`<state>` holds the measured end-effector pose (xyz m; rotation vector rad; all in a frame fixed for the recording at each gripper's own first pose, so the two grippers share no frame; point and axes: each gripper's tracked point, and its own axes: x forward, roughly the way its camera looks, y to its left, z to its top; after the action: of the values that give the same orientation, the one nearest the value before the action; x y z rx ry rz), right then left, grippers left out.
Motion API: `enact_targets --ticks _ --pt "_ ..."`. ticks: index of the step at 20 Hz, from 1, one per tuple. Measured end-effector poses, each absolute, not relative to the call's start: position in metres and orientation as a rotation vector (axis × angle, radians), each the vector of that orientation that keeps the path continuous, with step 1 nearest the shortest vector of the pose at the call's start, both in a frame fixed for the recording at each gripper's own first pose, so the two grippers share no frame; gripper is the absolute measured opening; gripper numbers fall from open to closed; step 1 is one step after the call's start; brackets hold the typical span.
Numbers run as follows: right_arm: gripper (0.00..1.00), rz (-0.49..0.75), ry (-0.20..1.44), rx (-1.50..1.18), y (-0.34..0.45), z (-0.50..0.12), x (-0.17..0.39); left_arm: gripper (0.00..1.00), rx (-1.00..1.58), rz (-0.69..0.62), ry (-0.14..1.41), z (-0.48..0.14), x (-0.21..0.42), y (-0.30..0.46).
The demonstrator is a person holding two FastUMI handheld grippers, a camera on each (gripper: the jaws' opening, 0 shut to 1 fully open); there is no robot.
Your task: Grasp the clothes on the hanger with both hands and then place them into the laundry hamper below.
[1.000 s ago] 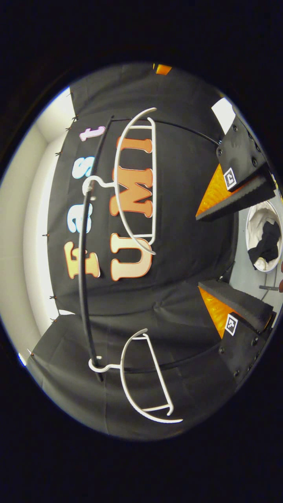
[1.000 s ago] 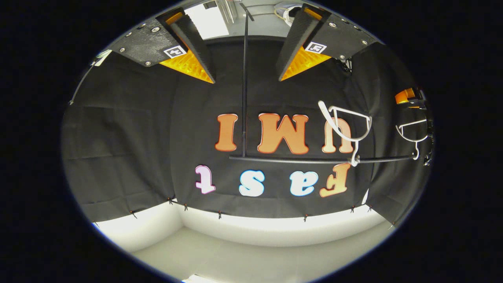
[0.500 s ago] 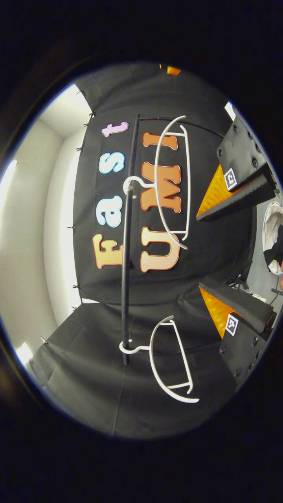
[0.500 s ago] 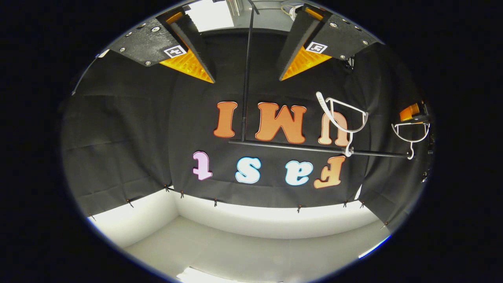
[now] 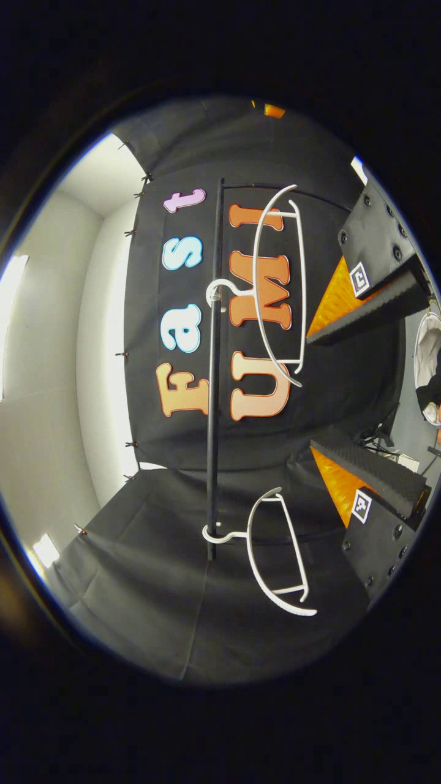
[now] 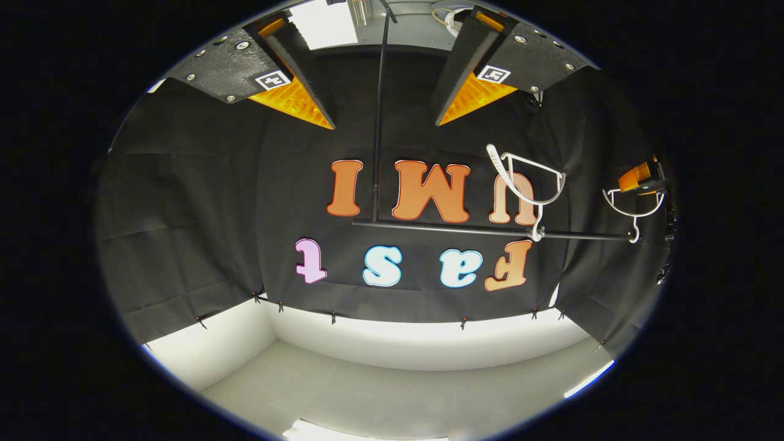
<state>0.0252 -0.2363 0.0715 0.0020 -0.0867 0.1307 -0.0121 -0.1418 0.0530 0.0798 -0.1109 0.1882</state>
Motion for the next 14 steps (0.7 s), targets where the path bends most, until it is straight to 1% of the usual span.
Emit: enact_targets --ticks 8,10,11,14 --pt "0.95 0.121 -0.085 0.013 -0.2401 0.0734 0.0261 0.96 0.096 0.193 -0.092 0.0471 -0.0068 -0.1396" --pt "0.95 0.122 -0.086 0.015 -0.2394 0.0742 0.0261 0.98 0.101 0.198 -0.09 0.0459 -0.0054 -0.1403" --pt "0.95 0.123 -0.088 0.015 -0.2382 0.0754 0.0273 0.96 0.097 0.195 -0.091 0.0466 -0.0055 -0.1406" --pt "0.95 0.127 -0.088 0.016 -0.235 0.0735 0.031 0.96 0.085 0.191 -0.094 0.0491 -0.007 -0.1382"
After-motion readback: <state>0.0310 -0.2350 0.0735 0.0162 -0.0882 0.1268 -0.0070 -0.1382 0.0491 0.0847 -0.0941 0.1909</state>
